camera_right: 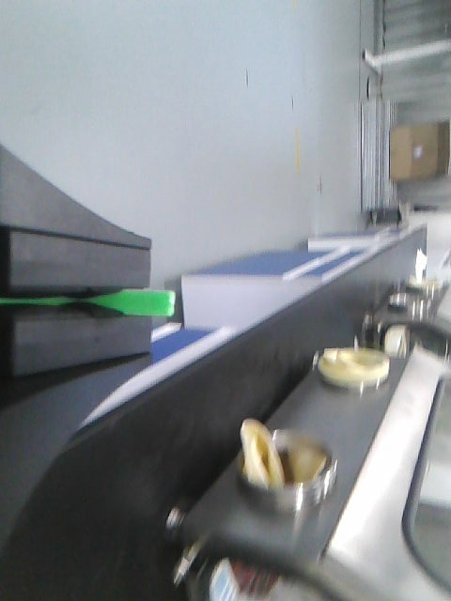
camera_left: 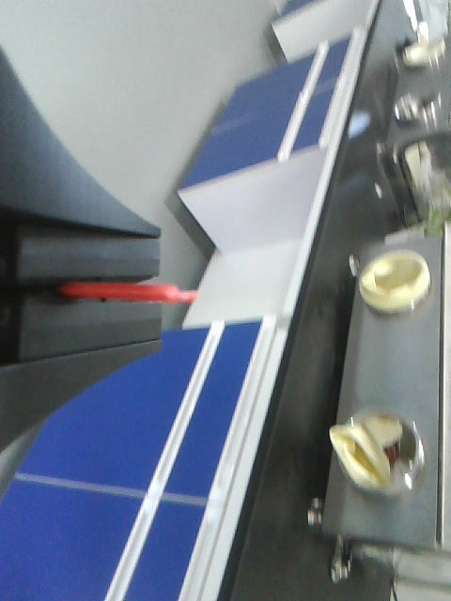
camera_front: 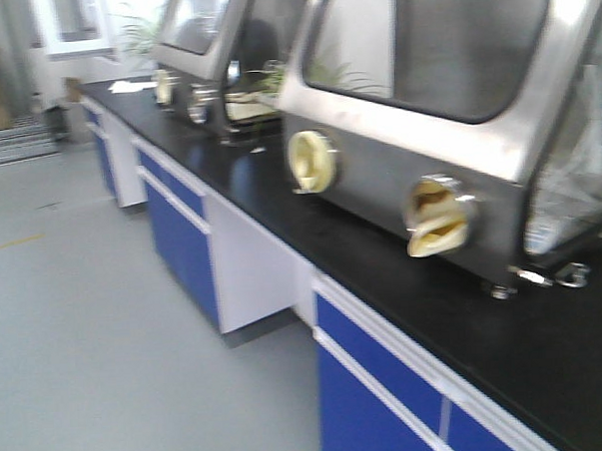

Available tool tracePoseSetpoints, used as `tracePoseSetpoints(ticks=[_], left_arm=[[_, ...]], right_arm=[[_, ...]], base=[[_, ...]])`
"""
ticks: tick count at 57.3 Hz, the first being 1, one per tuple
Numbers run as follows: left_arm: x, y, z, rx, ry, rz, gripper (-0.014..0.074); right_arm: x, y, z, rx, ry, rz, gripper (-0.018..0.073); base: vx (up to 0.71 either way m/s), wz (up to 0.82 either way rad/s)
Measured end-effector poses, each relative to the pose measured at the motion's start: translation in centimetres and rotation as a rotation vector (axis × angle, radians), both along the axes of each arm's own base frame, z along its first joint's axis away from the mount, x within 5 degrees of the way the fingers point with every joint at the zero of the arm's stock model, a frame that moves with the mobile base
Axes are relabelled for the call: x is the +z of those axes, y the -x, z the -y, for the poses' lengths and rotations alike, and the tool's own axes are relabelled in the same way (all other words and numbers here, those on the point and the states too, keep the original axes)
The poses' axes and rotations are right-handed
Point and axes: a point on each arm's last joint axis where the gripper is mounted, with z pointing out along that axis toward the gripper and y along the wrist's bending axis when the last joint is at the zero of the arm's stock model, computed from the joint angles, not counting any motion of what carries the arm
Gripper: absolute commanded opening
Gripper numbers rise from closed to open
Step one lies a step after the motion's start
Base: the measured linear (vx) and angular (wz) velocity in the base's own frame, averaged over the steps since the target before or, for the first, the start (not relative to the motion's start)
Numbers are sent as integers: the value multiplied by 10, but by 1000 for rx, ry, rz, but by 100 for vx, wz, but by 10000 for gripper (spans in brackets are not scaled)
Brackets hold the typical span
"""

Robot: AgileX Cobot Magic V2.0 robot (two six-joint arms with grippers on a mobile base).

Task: Sort red and green spoons into left cabinet
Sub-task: 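Drive the base away from the bench across the floor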

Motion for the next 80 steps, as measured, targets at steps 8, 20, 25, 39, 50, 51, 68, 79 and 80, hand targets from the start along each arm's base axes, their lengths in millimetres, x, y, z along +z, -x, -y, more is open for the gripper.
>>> tracePoseSetpoints(ticks=[8, 20, 25, 39, 50, 51, 68, 79, 80], left_arm=[[0, 0, 0, 0, 0, 0, -3], [0, 0, 0, 0, 0, 0, -3], [0, 0, 0, 0, 0, 0, -3], [0, 0, 0, 0, 0, 0, -3], [0, 0, 0, 0, 0, 0, -3], [0, 0, 0, 0, 0, 0, -3], [0, 0, 0, 0, 0, 0, -3], [0, 0, 0, 0, 0, -1, -3], [0, 0, 0, 0, 0, -1, -3]], right_arm=[[0, 0, 0, 0, 0, 0, -3], [0, 0, 0, 0, -1, 0, -3], [0, 0, 0, 0, -1, 0, -3], [0, 0, 0, 0, -1, 0, -3], [0, 0, 0, 0, -1, 0, -3], [0, 0, 0, 0, -1, 0, -3], [0, 0, 0, 0, -1, 0, -3], [0, 0, 0, 0, -1, 0, -3], [0, 0, 0, 0, -1, 0, -3]], base=[[8, 71], [15, 65], [20, 60], [26, 52], [33, 35], [36, 27], [42, 22], [50, 24], [52, 22]])
